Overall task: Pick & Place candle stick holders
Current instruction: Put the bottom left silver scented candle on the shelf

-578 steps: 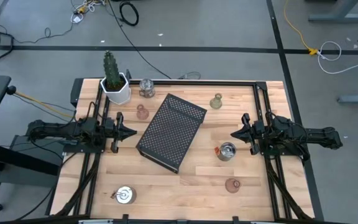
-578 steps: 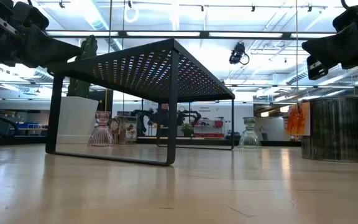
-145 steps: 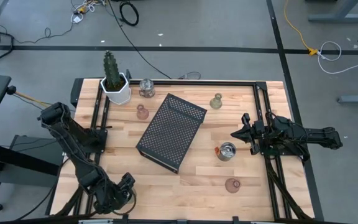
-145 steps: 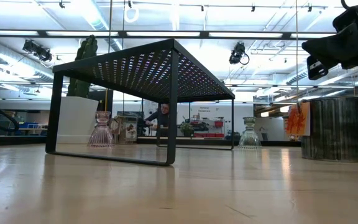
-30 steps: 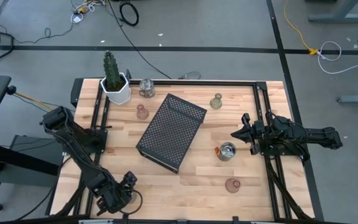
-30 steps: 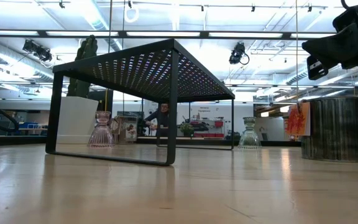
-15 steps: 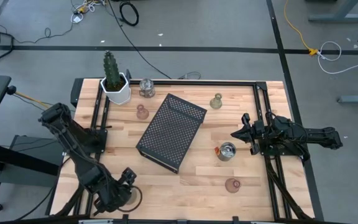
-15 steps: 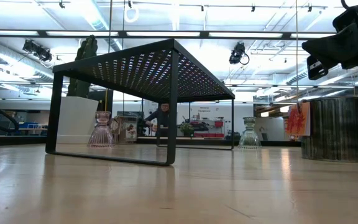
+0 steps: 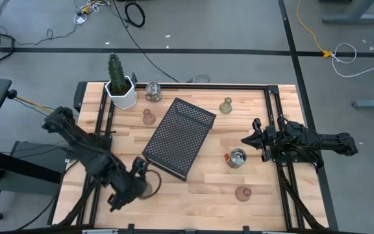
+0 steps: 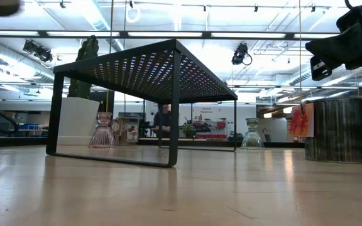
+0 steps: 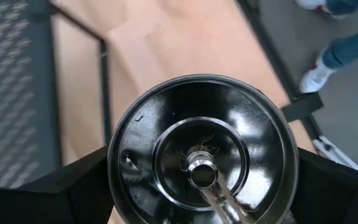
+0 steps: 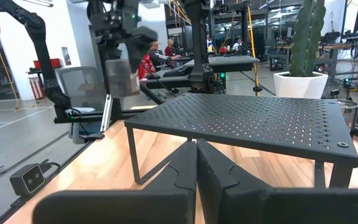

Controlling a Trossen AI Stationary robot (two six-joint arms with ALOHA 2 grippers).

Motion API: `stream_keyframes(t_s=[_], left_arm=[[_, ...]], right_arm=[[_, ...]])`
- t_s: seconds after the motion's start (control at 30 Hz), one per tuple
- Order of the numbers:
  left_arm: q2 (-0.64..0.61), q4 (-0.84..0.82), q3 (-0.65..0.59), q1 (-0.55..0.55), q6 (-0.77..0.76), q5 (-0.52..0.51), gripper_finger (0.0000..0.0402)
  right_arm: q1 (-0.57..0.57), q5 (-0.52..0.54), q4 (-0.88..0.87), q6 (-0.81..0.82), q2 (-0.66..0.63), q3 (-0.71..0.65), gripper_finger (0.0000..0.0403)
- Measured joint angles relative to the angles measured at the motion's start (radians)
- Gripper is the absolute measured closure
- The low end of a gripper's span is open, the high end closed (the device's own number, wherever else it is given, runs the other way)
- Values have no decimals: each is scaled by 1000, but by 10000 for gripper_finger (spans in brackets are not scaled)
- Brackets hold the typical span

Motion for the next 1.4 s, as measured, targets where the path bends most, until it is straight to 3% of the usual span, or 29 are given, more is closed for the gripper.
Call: stream_keyframes(t_s=[0.27, 0.9, 1.4], left_arm=[[0, -79, 46, 141, 10, -53, 26], [0, -76, 47, 467, 54, -53, 26], [1, -76, 47, 556, 79, -18, 26]], right_arm=[[0, 0, 0, 0, 0, 0, 391], [0, 0, 0, 0, 0, 0, 391], [0, 0, 0, 0, 0, 0, 391]])
